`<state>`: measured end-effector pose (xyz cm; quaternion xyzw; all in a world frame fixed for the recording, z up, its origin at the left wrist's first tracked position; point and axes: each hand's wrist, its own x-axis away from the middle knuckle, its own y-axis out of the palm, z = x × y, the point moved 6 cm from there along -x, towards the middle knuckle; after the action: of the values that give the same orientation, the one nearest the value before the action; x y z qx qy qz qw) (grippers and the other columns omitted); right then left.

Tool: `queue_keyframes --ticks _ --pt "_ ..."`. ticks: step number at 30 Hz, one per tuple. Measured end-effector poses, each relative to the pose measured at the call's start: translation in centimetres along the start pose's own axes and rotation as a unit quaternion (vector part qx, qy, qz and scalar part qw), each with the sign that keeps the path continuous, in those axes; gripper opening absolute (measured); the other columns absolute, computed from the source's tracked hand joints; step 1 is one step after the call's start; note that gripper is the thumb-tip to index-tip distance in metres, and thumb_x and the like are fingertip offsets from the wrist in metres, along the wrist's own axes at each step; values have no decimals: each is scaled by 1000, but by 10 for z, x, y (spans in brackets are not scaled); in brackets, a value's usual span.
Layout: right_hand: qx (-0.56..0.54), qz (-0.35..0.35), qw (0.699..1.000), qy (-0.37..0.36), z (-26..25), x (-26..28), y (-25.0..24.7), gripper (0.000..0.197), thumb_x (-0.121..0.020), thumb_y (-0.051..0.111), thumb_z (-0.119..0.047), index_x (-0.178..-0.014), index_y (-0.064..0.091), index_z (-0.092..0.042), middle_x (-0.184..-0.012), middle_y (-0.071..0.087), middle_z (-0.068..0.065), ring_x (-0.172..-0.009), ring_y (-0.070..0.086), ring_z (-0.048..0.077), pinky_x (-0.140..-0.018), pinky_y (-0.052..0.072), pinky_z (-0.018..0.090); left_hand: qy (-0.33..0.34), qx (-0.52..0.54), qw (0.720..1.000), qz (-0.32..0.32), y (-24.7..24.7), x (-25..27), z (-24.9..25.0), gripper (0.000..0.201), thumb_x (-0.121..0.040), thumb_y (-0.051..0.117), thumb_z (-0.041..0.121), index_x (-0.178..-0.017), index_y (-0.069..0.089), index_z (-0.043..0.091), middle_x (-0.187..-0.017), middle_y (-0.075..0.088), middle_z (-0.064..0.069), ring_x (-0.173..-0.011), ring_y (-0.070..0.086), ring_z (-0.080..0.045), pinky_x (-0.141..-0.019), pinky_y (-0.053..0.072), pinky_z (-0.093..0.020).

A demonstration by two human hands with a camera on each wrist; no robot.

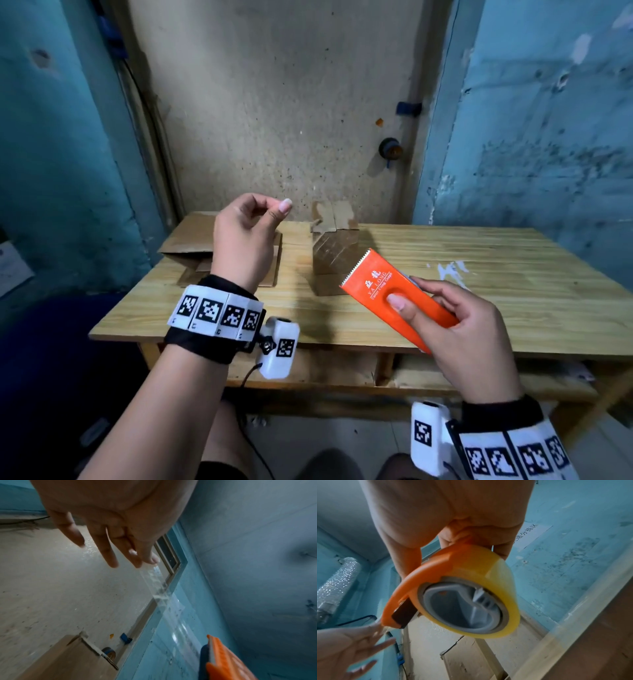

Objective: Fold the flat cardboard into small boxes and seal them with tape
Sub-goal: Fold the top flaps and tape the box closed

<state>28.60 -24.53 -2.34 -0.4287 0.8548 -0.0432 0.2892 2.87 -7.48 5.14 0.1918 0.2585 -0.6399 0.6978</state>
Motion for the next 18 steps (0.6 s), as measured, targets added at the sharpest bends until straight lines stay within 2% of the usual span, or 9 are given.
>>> queue_keyframes --ticks 3,5,7,11,14,18 --pt "29 39 999 -2 3 0 -4 38 -76 81 -61 -103 72 -36 -77 73 -19 -73 70 2 -69 56 33 86 -63 994 -25 7 6 28 16 -92 74 29 -87 69 14 -81 69 11 -76 62 1 -73 49 -20" --pt "57 56 997 9 11 -4 -4 35 -79 79 -61 -101 64 -38 -73 71 -20 -68 67 3 -69 56 38 156 -93 983 -33 14 16 51 16 -92 74 28 -86 68 15 -80 66 15 -76 60 2 -72 46 -18" --pt "81 62 994 26 20 -12 -1 38 -80 76 -65 -101 60 -37 -77 72 -19 -72 69 7 -73 57 42 213 -111 970 -40 22 26 65 17 -91 75 28 -85 67 14 -83 65 13 -81 62 -4 -76 49 -24" --pt "124 69 988 60 24 -25 0 41 -83 71 -66 -106 54 -36 -88 72 -15 -82 71 14 -76 55 39 255 -104 958 -76 37 43 73 20 -91 74 28 -84 65 12 -86 66 4 -89 65 -18 -85 51 -43" --pt "136 77 985 76 24 -31 0 43 -86 69 -66 -111 52 -35 -92 72 -13 -84 70 17 -77 55 38 311 -128 935 -117 49 62 82 21 -94 71 31 -85 66 13 -85 66 4 -94 66 -21 -107 43 -43" --pt "157 77 981 90 27 -36 3 46 -87 65 -72 -112 48 -38 -88 73 -12 -80 70 15 -72 53 36 357 -187 903 -149 71 82 88 26 -94 70 37 -84 68 13 -84 65 2 -89 65 -21 -110 40 -44"
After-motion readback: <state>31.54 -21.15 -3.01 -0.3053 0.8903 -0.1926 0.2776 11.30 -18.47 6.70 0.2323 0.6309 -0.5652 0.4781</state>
